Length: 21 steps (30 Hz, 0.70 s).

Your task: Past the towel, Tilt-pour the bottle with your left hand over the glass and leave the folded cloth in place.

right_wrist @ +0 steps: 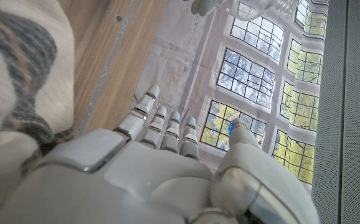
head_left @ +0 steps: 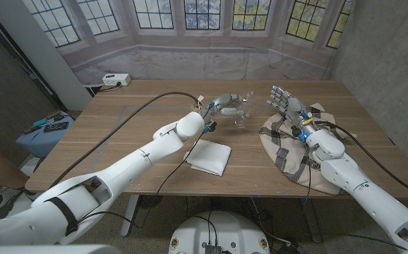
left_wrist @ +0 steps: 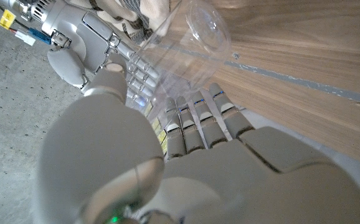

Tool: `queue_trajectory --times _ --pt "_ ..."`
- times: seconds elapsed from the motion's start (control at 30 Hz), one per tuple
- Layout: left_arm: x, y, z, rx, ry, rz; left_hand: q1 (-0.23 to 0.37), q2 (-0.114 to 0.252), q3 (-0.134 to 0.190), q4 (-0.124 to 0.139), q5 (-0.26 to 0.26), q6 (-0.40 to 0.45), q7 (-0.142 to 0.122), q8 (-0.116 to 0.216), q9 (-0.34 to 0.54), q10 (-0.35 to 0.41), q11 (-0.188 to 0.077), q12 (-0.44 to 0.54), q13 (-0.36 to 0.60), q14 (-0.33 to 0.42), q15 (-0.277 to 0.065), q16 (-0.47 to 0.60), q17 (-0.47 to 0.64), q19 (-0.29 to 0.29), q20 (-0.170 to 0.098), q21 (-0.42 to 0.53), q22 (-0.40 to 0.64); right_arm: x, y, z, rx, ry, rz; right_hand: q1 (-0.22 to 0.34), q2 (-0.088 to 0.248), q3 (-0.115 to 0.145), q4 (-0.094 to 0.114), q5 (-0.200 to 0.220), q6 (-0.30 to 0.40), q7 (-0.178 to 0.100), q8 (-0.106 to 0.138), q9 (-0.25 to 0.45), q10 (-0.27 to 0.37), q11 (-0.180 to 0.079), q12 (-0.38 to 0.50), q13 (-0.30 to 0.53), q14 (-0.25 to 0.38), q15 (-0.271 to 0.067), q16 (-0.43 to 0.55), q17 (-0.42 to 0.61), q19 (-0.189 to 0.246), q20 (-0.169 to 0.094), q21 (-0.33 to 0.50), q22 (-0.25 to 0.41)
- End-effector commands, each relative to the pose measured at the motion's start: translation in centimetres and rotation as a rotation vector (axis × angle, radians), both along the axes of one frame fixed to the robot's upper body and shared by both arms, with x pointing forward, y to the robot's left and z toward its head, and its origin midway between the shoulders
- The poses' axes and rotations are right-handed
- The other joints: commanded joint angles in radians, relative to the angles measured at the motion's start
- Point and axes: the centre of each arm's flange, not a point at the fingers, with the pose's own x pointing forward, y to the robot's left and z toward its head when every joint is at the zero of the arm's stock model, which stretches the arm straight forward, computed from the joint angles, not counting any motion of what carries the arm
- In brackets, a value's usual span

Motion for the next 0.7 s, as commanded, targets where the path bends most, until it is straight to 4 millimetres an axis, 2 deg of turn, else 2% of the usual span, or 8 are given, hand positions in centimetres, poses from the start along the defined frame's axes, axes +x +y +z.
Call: queue_trajectory --times 0.03,0.7 --pt "0.0 0.7 2.0 0.075 -0.006 0.009 0.023 0.035 -0.003 0.0 0.007 0.013 -0.01 0.006 0.005 0.005 0.007 0.001 0.003 0.002 0.003 0.004 0.001 -0.007 0.002 -0.003 0.005 0.3 0.0 0.6 -0.005 -0.002 -0.005 0.005 0.002 0.002 -0.002 0.006 0.004 0.001 0.0 -0.001 0.002 -0.004 0.003 0.002 0.002 0.002 0.003 0.002 0.013 0.001 -0.002 0.003" --pt "-0.3 1.8 5.5 0.273 0.001 0.023 0.02 0.043 -0.012 0.003 0.01 0.013 -0.008 0.004 0.008 0.005 0.005 -0.002 0.01 -0.002 0.007 0.003 0.003 -0.01 0.0 -0.004 0.005 0.4 0.1 0.7 -0.007 0.001 -0.008 0.005 0.002 0.002 -0.003 0.006 0.005 0.001 0.0 -0.001 0.001 -0.005 0.003 0.002 0.002 0.002 0.003 0.001 0.015 0.0 -0.007 0.003"
